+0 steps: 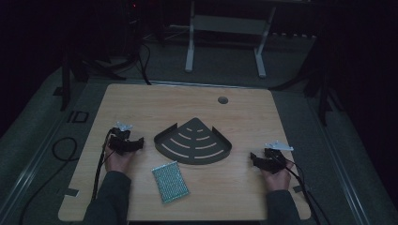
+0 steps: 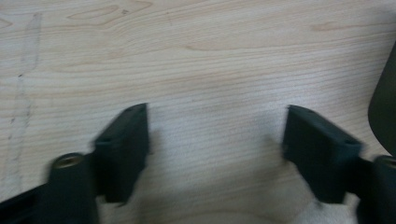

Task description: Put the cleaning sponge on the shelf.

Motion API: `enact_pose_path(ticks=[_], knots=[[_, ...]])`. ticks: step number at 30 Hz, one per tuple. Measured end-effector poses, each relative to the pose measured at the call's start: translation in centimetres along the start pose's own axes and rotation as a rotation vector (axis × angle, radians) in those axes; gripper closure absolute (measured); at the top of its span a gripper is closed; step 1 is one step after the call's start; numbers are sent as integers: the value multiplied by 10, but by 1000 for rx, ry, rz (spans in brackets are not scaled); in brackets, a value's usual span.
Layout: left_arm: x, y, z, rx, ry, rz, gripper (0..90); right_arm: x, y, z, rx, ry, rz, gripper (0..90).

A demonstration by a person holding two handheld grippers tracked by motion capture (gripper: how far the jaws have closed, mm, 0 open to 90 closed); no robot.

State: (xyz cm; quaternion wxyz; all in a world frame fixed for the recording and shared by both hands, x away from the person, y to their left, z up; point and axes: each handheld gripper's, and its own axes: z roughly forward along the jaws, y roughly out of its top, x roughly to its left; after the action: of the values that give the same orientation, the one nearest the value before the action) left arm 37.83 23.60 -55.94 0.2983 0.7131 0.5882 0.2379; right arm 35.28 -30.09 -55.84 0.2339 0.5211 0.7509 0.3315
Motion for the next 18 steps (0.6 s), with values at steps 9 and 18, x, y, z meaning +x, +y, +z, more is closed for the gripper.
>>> enact_pose_path(ticks=[9, 18], knots=[[2, 1, -12, -14, -93, -40, 447, 0, 0, 0, -1, 4, -4, 307], [-13, 0, -54, -93, -189, 11, 595, 0, 0, 0, -1, 4, -3, 307]])
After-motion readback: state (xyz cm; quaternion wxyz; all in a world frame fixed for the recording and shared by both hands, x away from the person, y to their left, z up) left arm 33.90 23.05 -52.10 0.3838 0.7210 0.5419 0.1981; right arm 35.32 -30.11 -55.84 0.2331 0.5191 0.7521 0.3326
